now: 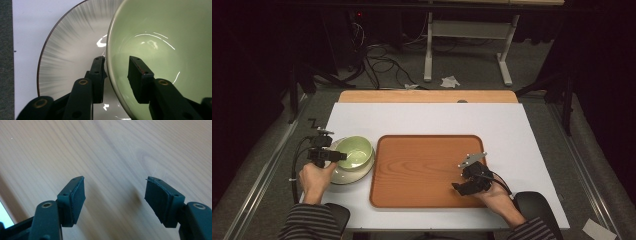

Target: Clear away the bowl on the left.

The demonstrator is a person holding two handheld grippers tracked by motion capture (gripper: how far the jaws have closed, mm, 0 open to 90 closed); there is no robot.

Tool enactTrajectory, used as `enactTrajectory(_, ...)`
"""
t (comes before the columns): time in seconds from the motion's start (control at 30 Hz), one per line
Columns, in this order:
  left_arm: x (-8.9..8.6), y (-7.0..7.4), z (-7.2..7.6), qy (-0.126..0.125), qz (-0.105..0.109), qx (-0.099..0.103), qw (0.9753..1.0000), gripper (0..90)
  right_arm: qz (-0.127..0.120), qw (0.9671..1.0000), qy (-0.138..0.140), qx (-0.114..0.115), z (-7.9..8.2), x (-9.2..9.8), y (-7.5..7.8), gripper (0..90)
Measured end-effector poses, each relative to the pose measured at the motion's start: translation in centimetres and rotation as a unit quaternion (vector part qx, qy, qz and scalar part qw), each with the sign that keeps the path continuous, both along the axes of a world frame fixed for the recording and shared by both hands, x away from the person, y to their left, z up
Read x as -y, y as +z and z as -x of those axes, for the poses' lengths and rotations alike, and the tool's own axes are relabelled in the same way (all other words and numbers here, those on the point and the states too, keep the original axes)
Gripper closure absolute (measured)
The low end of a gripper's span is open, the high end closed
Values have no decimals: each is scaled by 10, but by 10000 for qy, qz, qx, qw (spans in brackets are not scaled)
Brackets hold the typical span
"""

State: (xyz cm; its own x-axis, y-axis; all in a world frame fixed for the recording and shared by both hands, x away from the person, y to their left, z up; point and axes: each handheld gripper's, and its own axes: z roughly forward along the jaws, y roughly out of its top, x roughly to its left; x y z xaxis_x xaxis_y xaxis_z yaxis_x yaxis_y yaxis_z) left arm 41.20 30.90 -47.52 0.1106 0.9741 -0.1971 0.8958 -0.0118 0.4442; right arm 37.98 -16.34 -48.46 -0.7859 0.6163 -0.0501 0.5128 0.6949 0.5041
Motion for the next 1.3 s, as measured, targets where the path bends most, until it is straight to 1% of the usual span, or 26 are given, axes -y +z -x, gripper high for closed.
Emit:
enactTrajectory(0.13, 1, -1, -1, -12, -28, -43, 10000, 714, 28, 10000, 17, 1, 0, 0, 0, 341)
enactTrajectory(0.23, -1, -1, -1, 3, -26, -68, 10000, 748, -2, 10000, 8, -5, 0, 0, 0, 341)
enactTrajectory(0.4, -2, -1, -1, -5, 48, -92, 9999, 767, 2, 10000, 21, -10, 0, 0, 0, 341)
enactTrajectory(0.53, -3, -1, -1, -49, 109, -121, 9999, 806, -12, 10000, 3, 4, 0, 0, 0, 341)
enactTrajectory(0.63, -4, -1, -1, -89, 195, -157, 9996, 833, 3, 10000, 23, -5, 0, 0, 0, 341)
enactTrajectory(0.73, -5, 0, -1, -93, 199, -148, 9996, 837, 16, 10000, 32, 4, 0, 0, 0, 340)
enactTrajectory(0.87, -5, 2, 0, -117, 178, -85, 9997, 840, -4, 10000, 32, 9, 0, 0, 0, 341)
enactTrajectory(0.97, -5, 4, 1, -116, 215, 3, 9997, 839, 28, 10000, 44, 9, 0, 0, 0, 341)
enactTrajectory(1.07, -6, 5, 2, -141, 216, 22, 9997, 838, 29, 10000, 49, 8, 0, 0, 0, 341)
enactTrajectory(1.17, -5, 8, 3, -142, 219, 88, 9996, 835, 42, 10000, 62, 14, 0, 0, 0, 341)
enactTrajectory(1.3, -3, 11, 4, -189, 99, 134, 9997, 834, 27, 10000, 49, 7, 0, 0, 0, 341)
